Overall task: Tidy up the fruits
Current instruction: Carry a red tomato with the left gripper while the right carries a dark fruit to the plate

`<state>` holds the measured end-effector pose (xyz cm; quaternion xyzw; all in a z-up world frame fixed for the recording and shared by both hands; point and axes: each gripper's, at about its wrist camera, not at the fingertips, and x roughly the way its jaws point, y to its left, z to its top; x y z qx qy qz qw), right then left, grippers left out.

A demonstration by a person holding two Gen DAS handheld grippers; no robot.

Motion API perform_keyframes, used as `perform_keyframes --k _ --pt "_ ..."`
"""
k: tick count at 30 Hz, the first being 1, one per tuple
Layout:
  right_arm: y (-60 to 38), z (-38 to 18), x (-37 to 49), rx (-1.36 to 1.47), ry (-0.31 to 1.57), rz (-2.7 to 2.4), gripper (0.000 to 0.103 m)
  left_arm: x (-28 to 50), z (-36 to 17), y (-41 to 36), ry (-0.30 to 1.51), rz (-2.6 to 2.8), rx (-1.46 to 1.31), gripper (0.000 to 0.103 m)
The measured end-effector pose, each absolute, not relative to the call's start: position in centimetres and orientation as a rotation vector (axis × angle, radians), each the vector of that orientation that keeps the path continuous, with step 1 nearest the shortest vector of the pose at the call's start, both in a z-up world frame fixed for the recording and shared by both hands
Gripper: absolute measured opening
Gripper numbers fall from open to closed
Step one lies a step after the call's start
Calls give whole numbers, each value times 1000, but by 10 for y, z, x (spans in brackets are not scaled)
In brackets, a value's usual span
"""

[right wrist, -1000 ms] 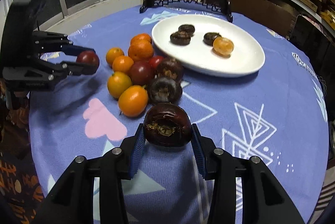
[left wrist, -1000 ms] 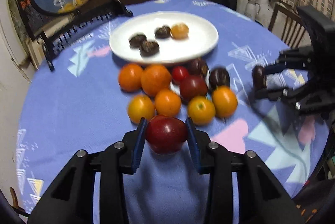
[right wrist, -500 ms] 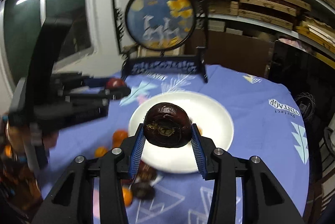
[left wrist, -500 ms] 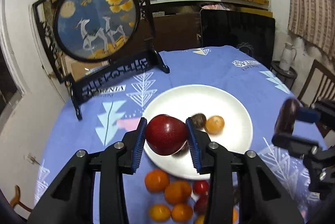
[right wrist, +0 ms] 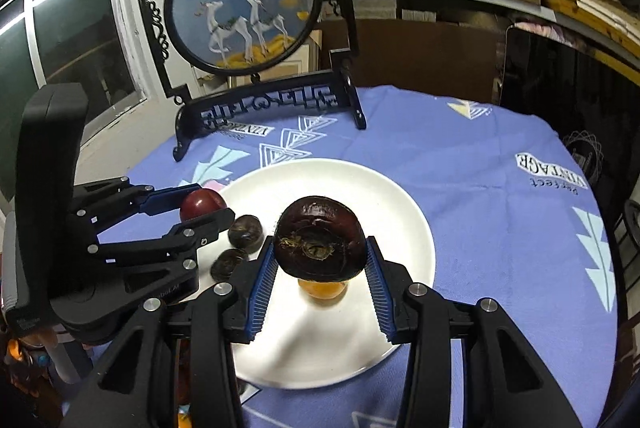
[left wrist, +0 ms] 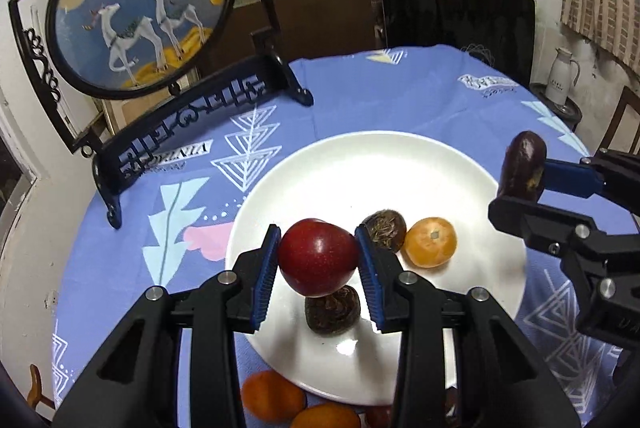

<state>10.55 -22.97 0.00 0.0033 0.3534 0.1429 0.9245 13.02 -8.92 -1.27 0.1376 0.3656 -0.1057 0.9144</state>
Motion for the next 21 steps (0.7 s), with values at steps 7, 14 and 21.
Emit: perform_keyframes --k 7,14,21 --pt "-231 -9 124 20 745 287 44 139 -23 -92 765 -214 297 37" --pt "-227 -13 136 18 760 289 44 144 -29 -96 773 -221 303 37" --pt "-222 -21 147 19 779 284 44 150 -35 -99 787 -214 311 37"
